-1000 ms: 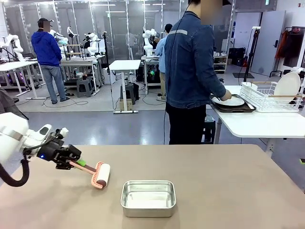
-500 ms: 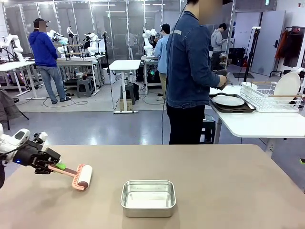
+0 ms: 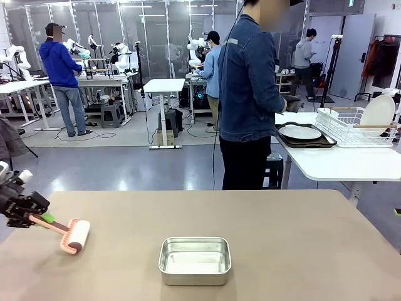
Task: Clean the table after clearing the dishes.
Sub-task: When the right (or left) Handle tray is removed, use the right hand (or left hand) to clean the right (or left) side of the table with the Lint Roller.
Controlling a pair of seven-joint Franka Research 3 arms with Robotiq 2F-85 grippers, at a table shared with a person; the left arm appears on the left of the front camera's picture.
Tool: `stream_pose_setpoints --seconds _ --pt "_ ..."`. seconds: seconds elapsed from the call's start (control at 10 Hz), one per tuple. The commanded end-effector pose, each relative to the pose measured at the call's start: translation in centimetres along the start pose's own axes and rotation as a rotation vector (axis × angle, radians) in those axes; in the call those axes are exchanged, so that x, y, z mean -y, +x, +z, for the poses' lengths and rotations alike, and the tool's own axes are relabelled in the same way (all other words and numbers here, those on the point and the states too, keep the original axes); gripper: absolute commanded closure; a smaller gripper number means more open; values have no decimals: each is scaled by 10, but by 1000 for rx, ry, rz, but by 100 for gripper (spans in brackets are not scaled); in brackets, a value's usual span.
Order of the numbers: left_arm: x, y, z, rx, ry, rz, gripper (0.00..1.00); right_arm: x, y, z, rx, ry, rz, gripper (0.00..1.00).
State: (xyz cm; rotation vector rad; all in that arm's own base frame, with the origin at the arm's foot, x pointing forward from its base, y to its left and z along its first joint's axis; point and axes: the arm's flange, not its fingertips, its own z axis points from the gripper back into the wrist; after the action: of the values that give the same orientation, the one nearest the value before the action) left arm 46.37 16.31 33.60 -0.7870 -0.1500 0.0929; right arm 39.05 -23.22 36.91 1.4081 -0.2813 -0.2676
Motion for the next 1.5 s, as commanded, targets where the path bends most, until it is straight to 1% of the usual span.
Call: stream_pose_setpoints --seconds 0.0,0.2,0.3,0.4,0.5,0.7,0.8,0.9,1.0,1.2,1.3,1.4 --pt "-7 -29 11 -54 216 46 77 -2 -1 0 -1 5 15 0" --pt "12 -33 37 -26 274 39 77 -2 -1 0 -1 5 15 0" --pt "25 -31 45 -29 309 31 77 -2 -1 0 -1 5 15 0" --pt "39 -30 52 -20 317 4 77 -2 -1 0 -1 5 15 0" --pt "56 -29 59 -22 323 -31 77 -2 -1 0 -1 5 15 0" --pt "103 -30 82 -14 280 -166 77 -2 -1 0 -1 5 15 0" --pt "125 -31 93 -1 277 -218 77 -2 -1 0 -1 5 15 0" --pt "146 -31 100 -15 316 -238 77 -2 -1 0 -1 5 15 0" --pt "169 -29 103 -45 340 -265 77 -2 -1 0 -1 5 15 0" --pt "224 -23 96 -111 391 -370 77 -2 -1 0 -1 5 15 0" --pt "241 -19 90 -135 391 -401 77 -2 -1 0 -1 5 15 0" --pt "246 -11 79 -110 326 -405 77 -2 -1 0 -1 5 15 0"
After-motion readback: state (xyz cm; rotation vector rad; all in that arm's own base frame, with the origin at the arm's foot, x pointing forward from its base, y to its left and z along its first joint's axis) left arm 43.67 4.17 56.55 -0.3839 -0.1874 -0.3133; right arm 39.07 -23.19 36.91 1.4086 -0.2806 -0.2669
